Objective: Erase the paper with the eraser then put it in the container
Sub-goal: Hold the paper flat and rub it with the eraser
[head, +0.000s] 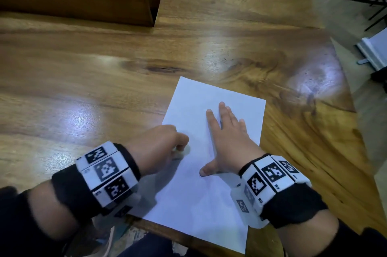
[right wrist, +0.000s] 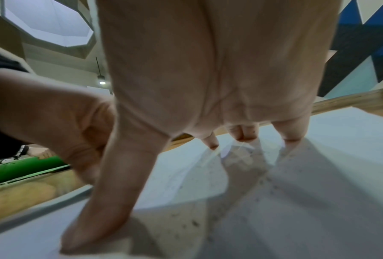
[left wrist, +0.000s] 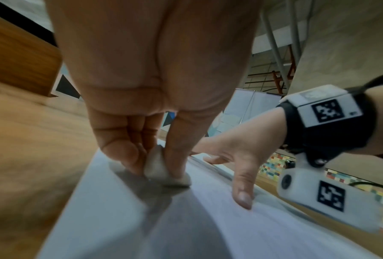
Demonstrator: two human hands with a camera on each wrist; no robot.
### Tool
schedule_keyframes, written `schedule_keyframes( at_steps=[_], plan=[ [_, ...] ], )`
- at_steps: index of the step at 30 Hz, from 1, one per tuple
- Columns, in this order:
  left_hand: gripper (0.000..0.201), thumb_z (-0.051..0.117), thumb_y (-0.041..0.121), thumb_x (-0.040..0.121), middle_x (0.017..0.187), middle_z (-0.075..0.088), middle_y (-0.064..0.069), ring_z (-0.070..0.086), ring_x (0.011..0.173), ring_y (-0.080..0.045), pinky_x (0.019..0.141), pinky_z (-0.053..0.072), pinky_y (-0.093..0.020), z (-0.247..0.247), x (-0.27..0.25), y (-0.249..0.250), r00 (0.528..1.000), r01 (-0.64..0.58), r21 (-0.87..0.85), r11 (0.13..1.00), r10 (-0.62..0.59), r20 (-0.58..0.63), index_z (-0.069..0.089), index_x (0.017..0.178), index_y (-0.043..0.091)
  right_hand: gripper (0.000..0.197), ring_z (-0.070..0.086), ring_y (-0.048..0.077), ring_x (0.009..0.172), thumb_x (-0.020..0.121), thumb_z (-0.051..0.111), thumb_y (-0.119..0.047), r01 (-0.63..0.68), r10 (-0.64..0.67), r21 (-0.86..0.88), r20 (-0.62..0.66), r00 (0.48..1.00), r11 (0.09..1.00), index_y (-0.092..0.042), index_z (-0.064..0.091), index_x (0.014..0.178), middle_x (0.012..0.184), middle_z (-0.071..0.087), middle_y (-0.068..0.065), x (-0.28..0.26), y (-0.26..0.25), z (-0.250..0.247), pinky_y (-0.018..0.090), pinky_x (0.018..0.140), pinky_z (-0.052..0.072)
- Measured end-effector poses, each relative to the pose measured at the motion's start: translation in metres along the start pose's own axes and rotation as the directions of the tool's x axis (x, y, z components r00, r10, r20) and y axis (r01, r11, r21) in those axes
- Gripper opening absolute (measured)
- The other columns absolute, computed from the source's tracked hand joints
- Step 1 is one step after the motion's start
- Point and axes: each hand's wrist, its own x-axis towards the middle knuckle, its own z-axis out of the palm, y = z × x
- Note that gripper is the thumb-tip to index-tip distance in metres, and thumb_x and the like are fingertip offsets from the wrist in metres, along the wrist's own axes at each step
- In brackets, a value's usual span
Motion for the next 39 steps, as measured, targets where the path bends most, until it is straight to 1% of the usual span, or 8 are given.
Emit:
schedule_keyframes(
  at_steps=[9, 12, 16, 22, 25, 29, 34, 39],
  plan=[
    [0.011, 0.070, 0.030, 0.072, 0.059, 0.054, 0.011, 0.049, 0.059, -0.003, 0.053, 0.035, -0.022, -0.035, 0.017, -0.004, 0.985, 0.163, -0.078, 0.984, -0.157, 0.077, 0.064, 0.079, 0.024, 0.121, -0.024, 0.033, 0.143, 0.067, 0.068, -0.070, -0.051, 0.052, 0.025, -0.041, 0.998, 0.998, -0.040, -0.016, 0.148, 0.153, -0.030, 0.018, 0.004, -0.016, -0.004, 0.064, 0.112, 0.001],
    [0.013, 0.072, 0.026, 0.072, 0.058, 0.055, 0.011, 0.050, 0.057, -0.008, 0.054, 0.036, -0.025, -0.043, 0.040, -0.005, 0.982, 0.178, -0.166, 0.970, -0.186, -0.035, 0.062, 0.078, 0.021, 0.119, -0.019, 0.036, 0.144, 0.067, 0.066, -0.072, -0.067, 0.065, -0.027, -0.056, 0.996, 0.997, -0.040, -0.017, 0.148, 0.153, -0.026, 0.021, 0.007, -0.018, -0.001, 0.066, 0.110, 0.006],
    [0.008, 0.062, 0.020, 0.080, 0.080, 0.053, -0.001, 0.053, 0.082, -0.022, 0.066, 0.033, -0.027, -0.037, 0.051, 0.006, 0.983, 0.132, -0.029, 0.991, -0.135, -0.127, 0.063, 0.086, 0.015, 0.120, -0.019, 0.036, 0.144, 0.067, 0.065, -0.073, -0.074, 0.071, -0.043, -0.056, 0.996, 0.996, -0.039, -0.018, 0.147, 0.153, -0.026, 0.022, 0.007, -0.017, 0.000, 0.066, 0.110, 0.008],
    [0.007, 0.069, 0.025, 0.075, 0.068, 0.055, 0.007, 0.045, 0.059, -0.005, 0.050, 0.029, -0.016, -0.025, 0.000, -0.002, 0.978, 0.120, -0.001, 0.993, -0.118, 0.174, 0.066, 0.075, 0.019, 0.120, -0.021, 0.037, 0.144, 0.069, 0.063, -0.073, -0.081, 0.078, -0.056, -0.040, 0.996, 0.995, -0.037, -0.021, 0.147, 0.152, -0.029, 0.023, 0.008, -0.019, 0.000, 0.066, 0.109, 0.006],
    [0.004, 0.066, 0.015, 0.075, 0.070, 0.063, 0.003, 0.053, 0.069, -0.015, 0.059, 0.035, -0.022, -0.037, 0.023, 0.000, 0.989, 0.147, -0.076, 0.986, -0.144, 0.044, 0.065, 0.072, 0.018, 0.120, -0.022, 0.037, 0.143, 0.070, 0.064, -0.072, -0.080, 0.078, -0.055, -0.035, 0.996, 0.995, -0.037, -0.021, 0.147, 0.152, -0.029, 0.023, 0.008, -0.020, -0.001, 0.066, 0.109, 0.006],
    [0.006, 0.062, 0.020, 0.080, 0.069, 0.048, 0.003, 0.046, 0.075, -0.019, 0.066, 0.034, -0.027, -0.028, 0.027, 0.000, 0.983, 0.109, -0.035, 0.993, -0.113, -0.143, 0.064, 0.076, 0.016, 0.120, -0.022, 0.037, 0.143, 0.069, 0.064, -0.072, -0.082, 0.080, -0.051, -0.032, 0.996, 0.995, -0.037, -0.021, 0.147, 0.152, -0.029, 0.023, 0.008, -0.019, -0.001, 0.066, 0.109, 0.006],
    [0.011, 0.070, 0.026, 0.073, 0.075, 0.064, 0.005, 0.055, 0.074, -0.013, 0.058, 0.037, -0.020, -0.021, -0.010, -0.005, 0.974, 0.082, 0.019, 0.996, -0.084, 0.210, 0.069, 0.080, 0.018, 0.121, -0.023, 0.036, 0.143, 0.069, 0.064, -0.072, -0.082, 0.081, -0.048, -0.024, 0.996, 0.995, -0.037, -0.022, 0.146, 0.152, -0.030, 0.022, 0.008, -0.019, -0.001, 0.066, 0.109, 0.005],
    [0.011, 0.066, 0.020, 0.078, 0.070, 0.060, 0.004, 0.056, 0.077, -0.018, 0.067, 0.041, -0.024, -0.044, 0.033, -0.008, 0.966, 0.199, -0.097, 0.975, -0.212, -0.148, 0.068, 0.086, 0.012, 0.121, -0.024, 0.036, 0.143, 0.069, 0.065, -0.071, -0.082, 0.081, -0.037, -0.023, 0.996, 0.996, -0.038, -0.021, 0.147, 0.152, -0.030, 0.022, 0.007, -0.019, -0.002, 0.067, 0.109, 0.004]
  ],
)
